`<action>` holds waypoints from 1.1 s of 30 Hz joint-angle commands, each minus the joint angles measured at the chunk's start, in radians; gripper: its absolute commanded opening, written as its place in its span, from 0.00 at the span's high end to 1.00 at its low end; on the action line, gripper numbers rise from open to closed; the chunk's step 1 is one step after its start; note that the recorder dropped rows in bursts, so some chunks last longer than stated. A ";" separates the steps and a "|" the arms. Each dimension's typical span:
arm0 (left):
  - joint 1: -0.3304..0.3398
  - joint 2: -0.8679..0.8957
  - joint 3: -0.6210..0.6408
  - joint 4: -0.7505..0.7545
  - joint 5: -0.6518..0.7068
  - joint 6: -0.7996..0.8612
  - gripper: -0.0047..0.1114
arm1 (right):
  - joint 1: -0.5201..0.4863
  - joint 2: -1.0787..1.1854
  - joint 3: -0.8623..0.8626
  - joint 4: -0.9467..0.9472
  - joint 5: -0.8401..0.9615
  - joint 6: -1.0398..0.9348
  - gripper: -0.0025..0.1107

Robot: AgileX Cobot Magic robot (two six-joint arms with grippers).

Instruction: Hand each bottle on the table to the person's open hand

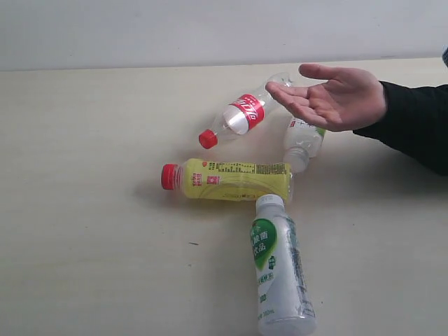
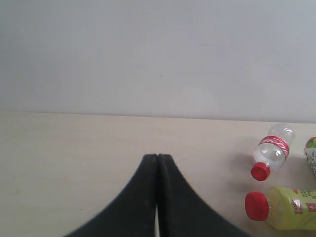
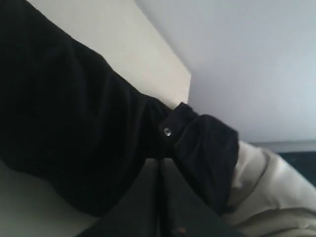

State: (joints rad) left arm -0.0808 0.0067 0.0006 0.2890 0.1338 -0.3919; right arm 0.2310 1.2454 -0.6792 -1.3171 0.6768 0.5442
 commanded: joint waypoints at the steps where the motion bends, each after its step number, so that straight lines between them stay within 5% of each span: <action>1: 0.001 -0.007 -0.001 -0.004 -0.002 -0.002 0.96 | 0.048 0.051 -0.201 0.562 0.238 -0.073 0.98; 3: 0.001 -0.007 -0.001 -0.004 -0.002 -0.002 0.96 | 0.048 0.101 -0.310 0.824 0.432 -0.210 0.98; 6: 0.001 -0.007 -0.001 -0.004 -0.002 -0.002 0.96 | 0.048 0.143 -0.371 1.050 0.479 -0.229 0.95; 10: 0.001 -0.007 -0.001 -0.004 -0.002 -0.002 0.96 | 0.060 0.148 -0.375 1.340 0.510 -0.386 0.74; 15: 0.001 -0.007 -0.001 -0.004 -0.002 -0.002 0.96 | 0.232 0.148 -0.375 1.349 0.544 -0.328 0.69; 20: 0.001 -0.007 -0.001 -0.004 -0.002 -0.002 0.96 | 0.381 0.148 -0.375 1.349 0.460 -0.306 0.54; 26: 0.001 -0.007 -0.001 -0.004 -0.002 -0.002 0.96 | 0.397 0.168 -0.375 1.542 0.332 -0.307 0.50; 33: 0.001 -0.007 -0.001 -0.004 -0.002 -0.002 0.96 | 0.397 0.297 -0.375 1.551 0.354 -0.307 0.36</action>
State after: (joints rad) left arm -0.0808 0.0067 0.0006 0.2890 0.1338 -0.3919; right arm 0.6275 1.4899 -1.0471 0.2372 1.0225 0.2381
